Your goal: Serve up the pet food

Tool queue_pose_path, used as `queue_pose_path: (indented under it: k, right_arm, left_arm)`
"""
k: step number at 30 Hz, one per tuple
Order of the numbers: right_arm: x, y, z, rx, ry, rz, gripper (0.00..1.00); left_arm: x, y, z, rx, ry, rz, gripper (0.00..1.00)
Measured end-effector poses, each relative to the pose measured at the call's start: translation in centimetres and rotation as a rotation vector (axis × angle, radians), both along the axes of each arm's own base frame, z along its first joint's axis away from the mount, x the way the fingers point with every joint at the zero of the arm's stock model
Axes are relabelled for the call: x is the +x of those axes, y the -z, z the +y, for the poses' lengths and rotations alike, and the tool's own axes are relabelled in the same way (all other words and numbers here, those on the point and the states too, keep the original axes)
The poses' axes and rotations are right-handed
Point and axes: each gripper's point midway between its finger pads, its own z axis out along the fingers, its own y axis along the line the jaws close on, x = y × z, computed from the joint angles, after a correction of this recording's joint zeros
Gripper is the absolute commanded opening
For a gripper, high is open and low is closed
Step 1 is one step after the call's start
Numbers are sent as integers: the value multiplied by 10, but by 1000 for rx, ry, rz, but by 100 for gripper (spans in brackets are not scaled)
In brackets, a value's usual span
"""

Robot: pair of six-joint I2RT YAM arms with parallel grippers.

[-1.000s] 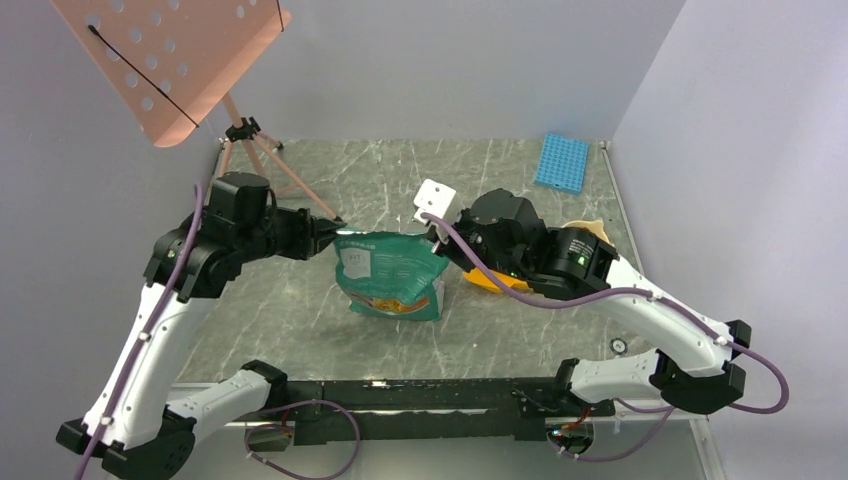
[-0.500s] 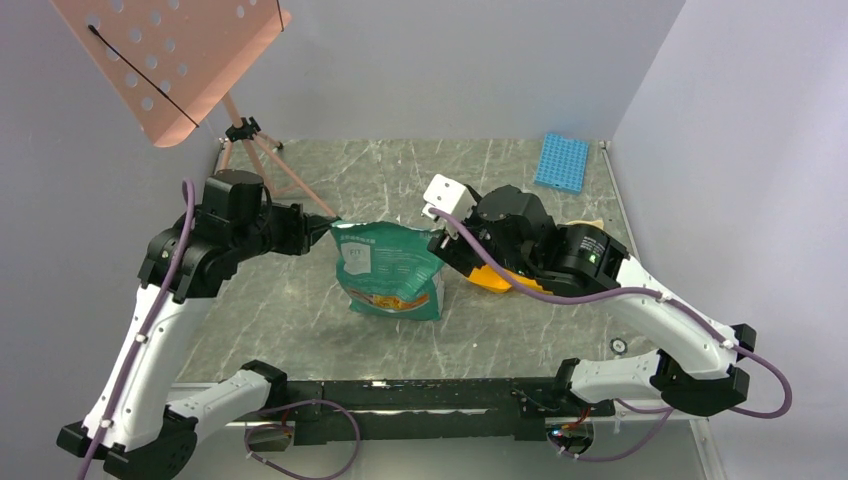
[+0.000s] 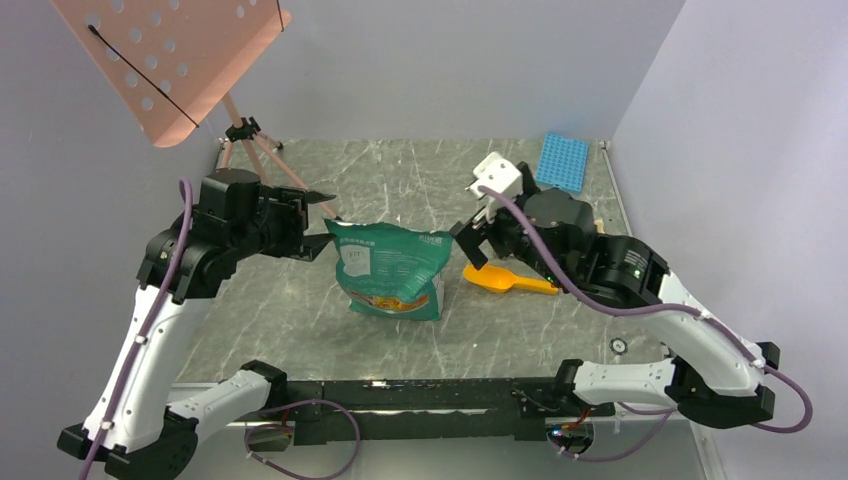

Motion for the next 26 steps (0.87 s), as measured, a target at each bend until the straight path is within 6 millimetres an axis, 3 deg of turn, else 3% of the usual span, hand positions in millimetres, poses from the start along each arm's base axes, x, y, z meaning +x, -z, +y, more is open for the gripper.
queue_pose_path:
  k: [6, 11, 17, 20, 22, 26]
  right_arm:
    - [6, -31, -46, 163, 243, -44, 100]
    - [9, -64, -91, 330, 492, -65, 100]
    - [7, -87, -121, 421, 645, -79, 100]
    - [6, -94, -127, 452, 665, -87, 100]
    - [5, -95, -128, 459, 665, -88, 100]
    - [2, -102, -135, 493, 660, -100, 100]
  left_arm:
    - [-12, -12, 7, -2, -4, -48, 75]
    - [-38, -35, 32, 59, -33, -155, 76]
    - [-62, -112, 81, 270, -119, -453, 78]
    - [-75, -150, 108, 440, -163, -620, 92]
    - [-81, -167, 122, 550, -178, -708, 99]
    - [-87, -182, 139, 766, -185, -836, 99]
